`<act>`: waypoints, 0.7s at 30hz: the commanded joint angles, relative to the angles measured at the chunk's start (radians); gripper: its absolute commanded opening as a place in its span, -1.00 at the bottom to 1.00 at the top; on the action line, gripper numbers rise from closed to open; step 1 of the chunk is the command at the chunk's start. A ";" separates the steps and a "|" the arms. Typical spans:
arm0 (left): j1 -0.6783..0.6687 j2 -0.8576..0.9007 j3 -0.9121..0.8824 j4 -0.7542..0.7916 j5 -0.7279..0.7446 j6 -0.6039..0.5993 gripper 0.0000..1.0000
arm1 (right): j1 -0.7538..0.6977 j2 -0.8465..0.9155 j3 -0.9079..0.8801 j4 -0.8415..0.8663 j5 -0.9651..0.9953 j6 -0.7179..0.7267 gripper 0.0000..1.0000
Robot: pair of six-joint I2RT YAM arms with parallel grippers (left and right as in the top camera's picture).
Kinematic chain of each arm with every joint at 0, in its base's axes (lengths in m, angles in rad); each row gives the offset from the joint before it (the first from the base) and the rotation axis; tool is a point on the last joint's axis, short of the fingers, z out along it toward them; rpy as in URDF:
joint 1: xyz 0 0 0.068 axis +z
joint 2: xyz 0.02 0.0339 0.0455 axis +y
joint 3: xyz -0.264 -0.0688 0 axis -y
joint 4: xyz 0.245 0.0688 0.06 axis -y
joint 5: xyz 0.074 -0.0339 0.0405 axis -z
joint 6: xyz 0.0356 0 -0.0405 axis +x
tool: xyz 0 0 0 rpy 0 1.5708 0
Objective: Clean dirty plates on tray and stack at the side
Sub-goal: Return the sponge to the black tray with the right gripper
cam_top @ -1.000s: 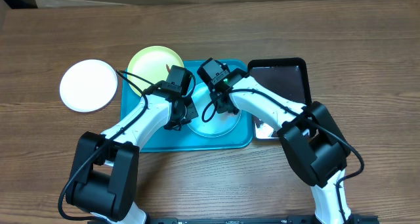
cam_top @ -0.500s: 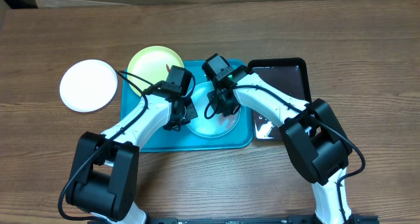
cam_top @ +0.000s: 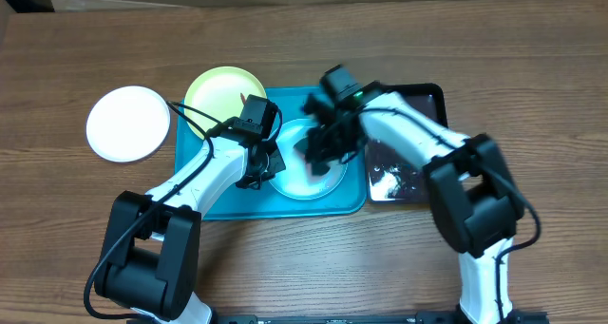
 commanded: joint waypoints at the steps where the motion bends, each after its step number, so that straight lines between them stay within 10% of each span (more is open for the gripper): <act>1: -0.008 -0.019 -0.008 0.009 0.015 0.023 -0.92 | -0.113 -0.117 0.026 -0.046 -0.198 -0.069 -0.93; 21: -0.008 -0.019 -0.008 0.008 0.016 0.022 -0.85 | -0.329 -0.190 -0.071 -0.114 0.479 0.055 -0.93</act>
